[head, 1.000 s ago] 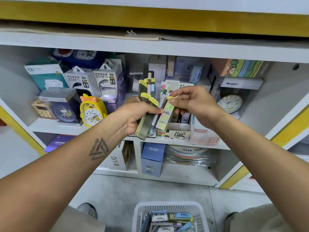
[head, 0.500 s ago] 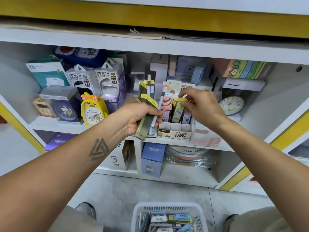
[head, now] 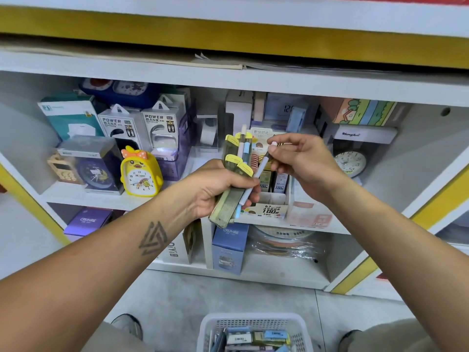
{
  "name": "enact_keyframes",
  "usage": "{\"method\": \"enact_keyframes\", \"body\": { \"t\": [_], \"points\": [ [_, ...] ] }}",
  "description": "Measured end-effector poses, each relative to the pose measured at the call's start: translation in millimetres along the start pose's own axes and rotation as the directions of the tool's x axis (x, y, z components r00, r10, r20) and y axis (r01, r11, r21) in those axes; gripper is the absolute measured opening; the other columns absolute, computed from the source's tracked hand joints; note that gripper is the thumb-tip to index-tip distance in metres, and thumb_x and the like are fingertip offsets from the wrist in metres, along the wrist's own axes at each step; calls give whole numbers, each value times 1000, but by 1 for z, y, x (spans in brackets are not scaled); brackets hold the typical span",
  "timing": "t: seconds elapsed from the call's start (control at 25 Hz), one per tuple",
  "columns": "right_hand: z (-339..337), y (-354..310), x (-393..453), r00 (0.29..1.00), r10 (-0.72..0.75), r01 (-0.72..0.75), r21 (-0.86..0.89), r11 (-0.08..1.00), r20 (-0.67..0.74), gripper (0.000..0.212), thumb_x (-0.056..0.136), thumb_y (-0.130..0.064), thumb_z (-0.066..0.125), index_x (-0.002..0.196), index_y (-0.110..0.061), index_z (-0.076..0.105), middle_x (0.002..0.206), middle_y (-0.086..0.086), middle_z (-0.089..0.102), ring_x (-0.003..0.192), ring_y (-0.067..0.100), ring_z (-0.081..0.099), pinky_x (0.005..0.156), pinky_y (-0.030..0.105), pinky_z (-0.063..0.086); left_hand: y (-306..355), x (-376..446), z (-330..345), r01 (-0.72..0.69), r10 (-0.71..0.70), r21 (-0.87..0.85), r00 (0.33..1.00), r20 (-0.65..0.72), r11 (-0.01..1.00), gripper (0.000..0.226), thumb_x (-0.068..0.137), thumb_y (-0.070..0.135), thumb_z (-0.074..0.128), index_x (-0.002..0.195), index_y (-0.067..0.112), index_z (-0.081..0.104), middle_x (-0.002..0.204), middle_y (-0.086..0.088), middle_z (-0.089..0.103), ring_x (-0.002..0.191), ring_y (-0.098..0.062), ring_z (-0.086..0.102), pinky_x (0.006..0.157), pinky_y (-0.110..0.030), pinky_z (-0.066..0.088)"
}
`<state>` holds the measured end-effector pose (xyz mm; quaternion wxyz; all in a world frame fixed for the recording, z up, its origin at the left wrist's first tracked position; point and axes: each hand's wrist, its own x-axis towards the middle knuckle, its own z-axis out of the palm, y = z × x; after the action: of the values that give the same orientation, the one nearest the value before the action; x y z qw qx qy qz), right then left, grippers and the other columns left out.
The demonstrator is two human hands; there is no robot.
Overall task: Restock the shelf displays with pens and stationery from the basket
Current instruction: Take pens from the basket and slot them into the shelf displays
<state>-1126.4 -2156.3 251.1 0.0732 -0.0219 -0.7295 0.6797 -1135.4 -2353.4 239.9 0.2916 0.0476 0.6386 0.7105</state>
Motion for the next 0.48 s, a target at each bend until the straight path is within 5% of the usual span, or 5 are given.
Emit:
{"method": "enact_keyframes", "body": {
  "t": [0.12,0.24,0.36,0.48],
  "points": [
    [-25,-8,1,980,-42,47,20,999,-193,16,94,0,64,110,3,66,78,16,70,59,19,63,59,27,56,0,5,3,8,-9,-43,1000,-10,999,19,81,-3,73,100,-6,70,86,-23,73,68,-30,73,53,-30,57],
    [-55,-12,1,919,-215,141,-235,962,-331,14,95,-1,62,109,-2,60,80,18,72,58,21,68,60,35,61,-2,10,8,3,-4,-20,1000,-24,1000,6,80,-6,71,85,-2,73,85,-26,72,64,-29,71,51,-30,56],
    [-79,-9,1,866,-380,167,-528,833,-326,15,94,-7,64,102,-15,54,82,15,72,68,28,72,69,48,61,-4,15,22,-11,11,4,1000,10,1000,9,79,-8,71,77,0,75,85,-28,71,60,-29,68,49,-30,54],
    [-90,2,-2,860,-435,144,-692,707,-265,20,94,-13,65,98,-27,51,83,5,72,75,20,72,75,45,60,-4,18,35,-16,15,16,999,29,1000,9,78,-9,71,86,-5,71,84,-29,70,59,-28,66,48,-29,51]
  ]
}}
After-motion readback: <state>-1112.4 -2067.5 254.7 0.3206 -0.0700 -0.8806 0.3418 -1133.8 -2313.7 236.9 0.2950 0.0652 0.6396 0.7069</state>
